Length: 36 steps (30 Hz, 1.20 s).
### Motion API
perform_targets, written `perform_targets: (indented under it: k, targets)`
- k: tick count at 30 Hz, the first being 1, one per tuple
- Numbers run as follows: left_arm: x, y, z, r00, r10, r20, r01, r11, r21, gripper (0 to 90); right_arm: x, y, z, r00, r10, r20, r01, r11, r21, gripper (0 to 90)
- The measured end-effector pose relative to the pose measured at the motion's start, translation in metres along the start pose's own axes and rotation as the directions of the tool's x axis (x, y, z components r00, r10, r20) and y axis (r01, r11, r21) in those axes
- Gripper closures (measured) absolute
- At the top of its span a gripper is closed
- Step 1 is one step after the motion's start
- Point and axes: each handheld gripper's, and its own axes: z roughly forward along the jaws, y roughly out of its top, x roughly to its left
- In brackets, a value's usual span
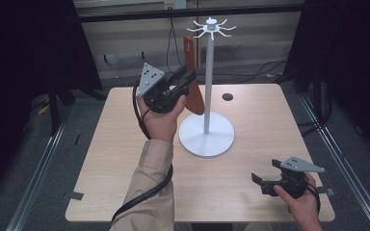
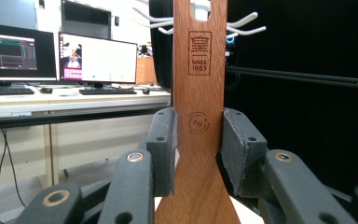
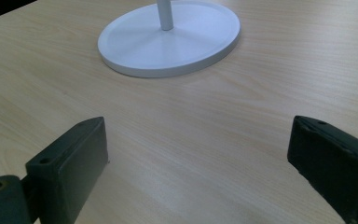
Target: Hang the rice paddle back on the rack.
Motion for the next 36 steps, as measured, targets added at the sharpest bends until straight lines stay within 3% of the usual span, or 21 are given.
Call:
perform_targets:
  k: [5,11,13,20,28,36]
  targets:
    - [-0.001,0.003,0.005,0.9998,0.020,-0.003,-0.020,0.9996,0.017,66.2,0.000,0.000,-0.001,1.0000,0.009,-0.003,-0.009,1.000,-0.006,4.5]
    - [0.000,0.003,0.013,0.9997,0.018,-0.015,-0.018,0.9994,0.029,66.2,0.000,0.000,-0.001,0.9999,0.010,-0.004,-0.010,1.000,-0.007,4.5]
    - [-0.001,0.003,0.016,0.9998,0.001,-0.022,-0.001,0.9999,0.014,66.2,0.000,0.000,-0.001,0.9999,0.010,-0.007,-0.010,1.000,-0.006,4.5]
    - [0.000,0.002,0.023,0.9996,0.018,-0.021,-0.018,0.9994,0.028,66.2,-0.003,0.000,-0.001,1.0000,0.007,-0.001,-0.007,1.000,-0.004,4.6]
    - [-0.001,-0.003,0.026,0.9995,0.001,-0.030,0.000,0.9999,0.011,66.1,-0.003,0.000,-0.003,0.9999,0.016,0.000,-0.016,1.000,-0.006,4.5]
    - [0.000,-0.002,0.029,0.9992,0.018,-0.035,-0.017,0.9995,0.028,66.1,-0.002,0.000,-0.003,0.9999,0.011,-0.007,-0.011,1.000,-0.007,4.5]
